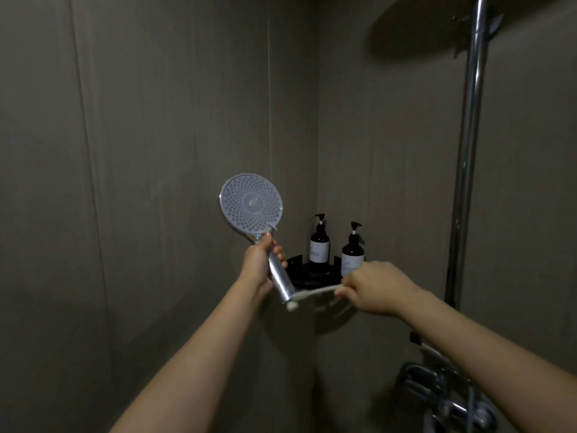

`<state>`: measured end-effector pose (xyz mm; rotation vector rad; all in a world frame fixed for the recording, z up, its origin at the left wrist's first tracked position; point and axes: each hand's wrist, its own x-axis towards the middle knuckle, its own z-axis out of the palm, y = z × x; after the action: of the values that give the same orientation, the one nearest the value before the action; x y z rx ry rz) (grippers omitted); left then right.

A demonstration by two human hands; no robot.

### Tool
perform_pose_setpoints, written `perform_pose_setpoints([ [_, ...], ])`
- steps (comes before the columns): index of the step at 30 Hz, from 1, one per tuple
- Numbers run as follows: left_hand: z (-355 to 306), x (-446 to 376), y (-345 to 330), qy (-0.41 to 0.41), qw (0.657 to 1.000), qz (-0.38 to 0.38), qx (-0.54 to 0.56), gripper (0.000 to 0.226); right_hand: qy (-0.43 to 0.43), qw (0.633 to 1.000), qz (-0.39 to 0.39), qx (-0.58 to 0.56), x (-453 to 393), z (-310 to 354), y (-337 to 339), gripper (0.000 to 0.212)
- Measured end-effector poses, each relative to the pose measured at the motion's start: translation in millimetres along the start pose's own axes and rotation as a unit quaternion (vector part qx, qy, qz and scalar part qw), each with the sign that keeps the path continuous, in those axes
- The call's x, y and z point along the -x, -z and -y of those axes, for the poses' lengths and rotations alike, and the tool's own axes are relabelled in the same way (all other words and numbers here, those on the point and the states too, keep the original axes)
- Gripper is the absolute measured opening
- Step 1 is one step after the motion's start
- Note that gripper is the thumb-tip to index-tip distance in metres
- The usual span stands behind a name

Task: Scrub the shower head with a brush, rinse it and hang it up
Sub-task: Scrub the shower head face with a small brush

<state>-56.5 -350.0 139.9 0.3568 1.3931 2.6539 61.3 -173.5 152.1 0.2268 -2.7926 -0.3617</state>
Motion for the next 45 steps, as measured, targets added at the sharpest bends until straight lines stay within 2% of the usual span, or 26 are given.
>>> perform_pose_setpoints([
  [2,1,-2,5,0.008,1.0,0.007,0.001,0.033,-0.07,0.996,0.014,-0.048,-2,-16,2,0.039],
  [5,5,-3,9,0.023,1.0,0.006,0.0,0.034,-0.063,0.981,-0.047,-0.176,-5,-7,0,0.038],
  [7,11,3,4,0.035,0.999,0.026,0.007,0.043,-0.061,0.967,-0.068,-0.237,-14,8,-2,0.04],
  [8,13,6,1,0.036,0.998,0.045,0.012,0.05,-0.067,0.963,-0.046,-0.257,-19,13,-2,0.04],
  [12,17,12,-3,0.038,0.994,0.093,0.051,0.072,-0.056,0.94,0.14,-0.307,-26,20,3,0.039],
  [13,16,13,-3,0.04,0.993,0.1,0.052,0.074,-0.051,0.938,0.141,-0.312,-27,21,5,0.039],
  [16,13,11,-3,0.032,0.992,0.112,0.045,0.075,-0.076,0.946,0.037,-0.314,-30,22,10,0.041],
  [19,10,9,-1,0.045,0.992,0.116,0.034,0.08,-0.059,0.941,0.143,-0.302,-26,25,10,0.04],
  [20,9,8,0,0.047,0.992,0.115,0.024,0.081,-0.053,0.942,0.143,-0.298,-26,28,11,0.04],
  [22,11,9,-1,0.044,0.991,0.124,0.02,0.08,-0.071,0.952,0.051,-0.294,-31,33,14,0.041],
  [23,12,9,-2,0.047,0.99,0.128,0.028,0.079,-0.083,0.952,0.035,-0.294,-33,34,16,0.041],
  [25,13,8,0,0.051,0.989,0.126,0.053,0.078,-0.08,0.941,0.127,-0.303,-32,36,18,0.037],
  [27,12,2,9,0.05,0.99,0.115,0.06,0.079,-0.077,0.913,0.231,-0.327,-27,35,20,0.032],
  [30,9,-8,25,0.037,0.993,0.095,0.063,0.073,-0.075,0.934,0.198,-0.287,-28,26,18,0.032],
  [31,8,-11,29,0.036,0.993,0.088,0.062,0.071,-0.086,0.933,0.221,-0.271,-29,24,15,0.03],
  [34,7,-19,40,0.049,0.996,0.071,0.02,0.061,-0.138,0.884,0.36,-0.265,-30,16,-2,0.034],
  [36,5,-25,48,0.056,0.997,0.062,-0.002,0.051,-0.174,0.87,0.332,-0.322,-33,4,-13,0.044],
  [38,5,-29,54,0.062,0.996,0.058,-0.01,0.045,-0.223,0.858,0.246,-0.391,-39,-6,-22,0.046],
  [41,11,-34,61,0.074,0.995,0.061,-0.006,0.041,-0.281,0.836,0.138,-0.452,-55,-11,-35,0.027],
  [45,27,-49,65,0.074,0.995,0.057,-0.042,0.041,-0.345,0.815,0.057,-0.462,-85,-13,-44,0.01],
])
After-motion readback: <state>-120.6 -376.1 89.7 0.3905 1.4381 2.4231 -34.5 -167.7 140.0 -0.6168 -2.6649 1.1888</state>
